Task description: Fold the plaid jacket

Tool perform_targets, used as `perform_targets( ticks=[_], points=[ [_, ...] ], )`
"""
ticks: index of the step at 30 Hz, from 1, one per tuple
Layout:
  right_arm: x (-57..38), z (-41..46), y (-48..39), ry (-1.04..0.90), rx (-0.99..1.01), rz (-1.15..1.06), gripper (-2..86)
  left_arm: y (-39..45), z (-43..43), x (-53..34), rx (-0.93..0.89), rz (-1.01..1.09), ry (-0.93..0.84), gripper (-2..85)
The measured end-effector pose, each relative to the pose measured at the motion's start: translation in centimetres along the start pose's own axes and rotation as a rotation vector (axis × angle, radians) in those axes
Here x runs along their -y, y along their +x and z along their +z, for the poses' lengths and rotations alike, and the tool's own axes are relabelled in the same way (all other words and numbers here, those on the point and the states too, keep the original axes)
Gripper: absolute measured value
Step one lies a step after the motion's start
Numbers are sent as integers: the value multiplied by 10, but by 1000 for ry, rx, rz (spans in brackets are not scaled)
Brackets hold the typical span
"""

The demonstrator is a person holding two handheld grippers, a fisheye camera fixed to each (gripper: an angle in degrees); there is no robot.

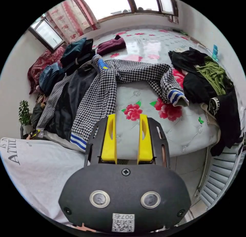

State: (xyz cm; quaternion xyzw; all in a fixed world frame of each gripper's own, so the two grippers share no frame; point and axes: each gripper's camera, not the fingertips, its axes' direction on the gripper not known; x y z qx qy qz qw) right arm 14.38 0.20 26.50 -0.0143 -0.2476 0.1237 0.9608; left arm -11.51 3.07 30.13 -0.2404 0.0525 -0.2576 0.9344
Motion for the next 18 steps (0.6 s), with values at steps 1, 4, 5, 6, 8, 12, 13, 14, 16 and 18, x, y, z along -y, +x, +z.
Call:
perform_targets(
  ticks=[1, 4, 5, 6, 8, 12, 13, 14, 16, 18],
  points=[
    [10, -4, 23, 32, -67, 53, 101, 3, -5, -2, 17, -3, 21, 80],
    [40, 5, 75, 31, -177, 125, 113, 25, -13, -8, 24, 28, 66, 73],
    [52, 16, 92, 1, -210, 137, 115, 39, -11, -11, 15, 55, 72, 68],
    [57, 23, 99, -16, -226, 142, 115, 47, -10, -13, 8, 72, 74, 65],
    [77, 52, 123, -87, -277, 141, 110, 81, -1, -21, -20, 134, 79, 55],
    [95, 91, 145, -189, -206, 126, 74, 121, 4, -31, -7, 188, 98, 40],
    [100, 96, 147, -230, -121, 79, 52, 130, 6, -34, -26, 199, 90, 35],
    [108, 94, 150, -242, -87, 67, 30, 141, 10, -35, -74, 223, 60, 33],
    [119, 70, 153, -202, -165, -2, 15, 165, 18, -38, -135, 286, 19, 36],
    [128, 26, 164, -98, -385, -35, 8, 197, 26, -44, -155, 391, 2, 39]
  ],
)
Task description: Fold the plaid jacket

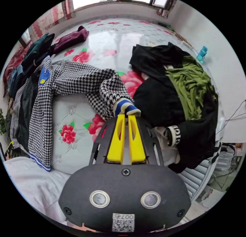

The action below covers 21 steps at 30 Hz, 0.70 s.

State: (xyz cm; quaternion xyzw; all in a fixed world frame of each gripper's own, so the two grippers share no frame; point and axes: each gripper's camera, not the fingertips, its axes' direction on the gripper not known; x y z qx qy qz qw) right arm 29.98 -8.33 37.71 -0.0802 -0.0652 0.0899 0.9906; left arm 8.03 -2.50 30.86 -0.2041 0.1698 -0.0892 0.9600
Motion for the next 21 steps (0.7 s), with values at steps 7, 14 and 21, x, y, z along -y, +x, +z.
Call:
perform_targets(
  ticks=[7, 14, 21],
  points=[
    [2, -12, 149, -39, -196, 457, 4, 112, 80, 26, -89, 320, -134, 56],
    [-93, -38, -15, 255, 618, -101, 71, 150, 111, 22, -148, 421, -215, 83],
    [-168, -44, -258, 80, 814, -766, 122, 125, 106, 17, -83, 288, -170, 65]
  ],
)
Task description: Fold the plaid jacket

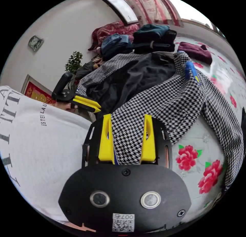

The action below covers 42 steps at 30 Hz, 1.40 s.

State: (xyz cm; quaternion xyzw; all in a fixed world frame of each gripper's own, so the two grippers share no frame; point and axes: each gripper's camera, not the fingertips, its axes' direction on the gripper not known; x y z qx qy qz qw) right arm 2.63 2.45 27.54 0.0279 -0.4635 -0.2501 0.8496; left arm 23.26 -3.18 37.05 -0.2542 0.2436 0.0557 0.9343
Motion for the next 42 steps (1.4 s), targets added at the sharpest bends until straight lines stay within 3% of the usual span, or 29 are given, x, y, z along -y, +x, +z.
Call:
perform_targets(
  ticks=[2, 4, 5, 9, 12, 16, 23, 27, 30, 32, 35, 37, 42],
  points=[
    [9, 66, -31, -211, -70, -144, 121, -24, -10, -16, 63, -112, 33, 62],
    [2, 99, -31, -365, -113, -147, 115, -43, -23, -33, 147, -199, 65, 58],
    [-5, 88, -28, -304, -89, -138, 109, -55, -33, -45, 218, -248, 89, 56],
    [-43, 50, 1, -370, 36, -42, 95, -86, -64, -83, 423, -335, 142, 57],
    [-77, -5, 21, -292, 37, 22, 91, -104, -76, -101, 526, -291, 133, 72],
    [-36, -65, 31, -39, 19, 69, 87, -130, -64, -104, 640, -182, 37, 94],
    [132, 5, 17, 26, 57, -54, 91, -183, -24, -78, 803, -78, -153, 57],
    [197, 69, 38, -70, 58, -14, 95, -214, -38, -73, 666, -22, -198, 10],
    [234, 116, 67, -150, -53, 16, 97, -252, -71, -82, 453, -110, -133, -6],
    [251, 152, 99, -245, -110, 67, 96, -284, -99, -99, 311, -204, -43, -8],
    [251, 191, 133, -386, -44, 161, 89, -317, -136, -123, 139, -289, 125, -9],
    [248, 183, 136, -318, -44, 163, 81, -333, -158, -138, 52, -332, 233, -9],
    [233, 191, 131, -396, 1, 45, 63, -370, -203, -181, -147, -444, 534, -10]
  ],
)
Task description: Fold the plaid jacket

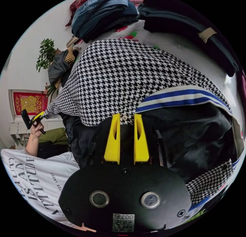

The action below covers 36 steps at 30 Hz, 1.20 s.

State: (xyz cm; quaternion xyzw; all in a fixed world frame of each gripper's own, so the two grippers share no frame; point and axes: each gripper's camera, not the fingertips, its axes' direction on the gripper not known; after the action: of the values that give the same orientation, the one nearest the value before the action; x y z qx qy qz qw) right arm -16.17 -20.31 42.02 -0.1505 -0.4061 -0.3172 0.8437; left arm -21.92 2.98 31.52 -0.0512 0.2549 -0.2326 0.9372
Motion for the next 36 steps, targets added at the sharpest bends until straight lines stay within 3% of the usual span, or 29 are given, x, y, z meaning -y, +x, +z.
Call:
perform_targets(
  ticks=[6, 9, 12, 16, 18, 20, 23, 27, 29, 32, 36],
  points=[
    [-17, -58, 15, 192, 95, -41, 44, -14, -50, -9, -159, -76, 211, -10],
    [-23, -110, 22, 299, 85, -72, 35, 7, -78, -3, -292, -19, 307, -9],
    [-31, -175, 29, 383, -67, -102, 22, 70, -88, 21, -451, 242, 263, -9],
    [-43, -241, 41, 467, -514, -103, 5, 175, -25, 42, -667, 579, -26, -9],
    [-45, -244, 61, 470, -601, -51, 3, 209, 29, 38, -623, 638, -154, -8],
    [-49, -223, 98, 381, -438, 70, 6, 242, 119, 18, -509, 670, -408, -4],
    [-86, -175, 111, 324, -210, 88, 18, 261, 172, -20, -367, 740, -649, 17],
    [-162, -117, 98, 305, -63, 88, 34, 231, 138, -25, -327, 583, -526, 40],
    [-215, -84, 78, 298, 42, 99, 44, 180, 113, -17, -220, 346, -427, 53],
    [-262, -50, 46, 261, 73, 113, 55, 131, 88, -16, -49, 158, -330, 74],
    [-281, -5, 21, 136, 75, 149, 64, 123, 101, -16, 13, 129, -386, 110]
  ],
)
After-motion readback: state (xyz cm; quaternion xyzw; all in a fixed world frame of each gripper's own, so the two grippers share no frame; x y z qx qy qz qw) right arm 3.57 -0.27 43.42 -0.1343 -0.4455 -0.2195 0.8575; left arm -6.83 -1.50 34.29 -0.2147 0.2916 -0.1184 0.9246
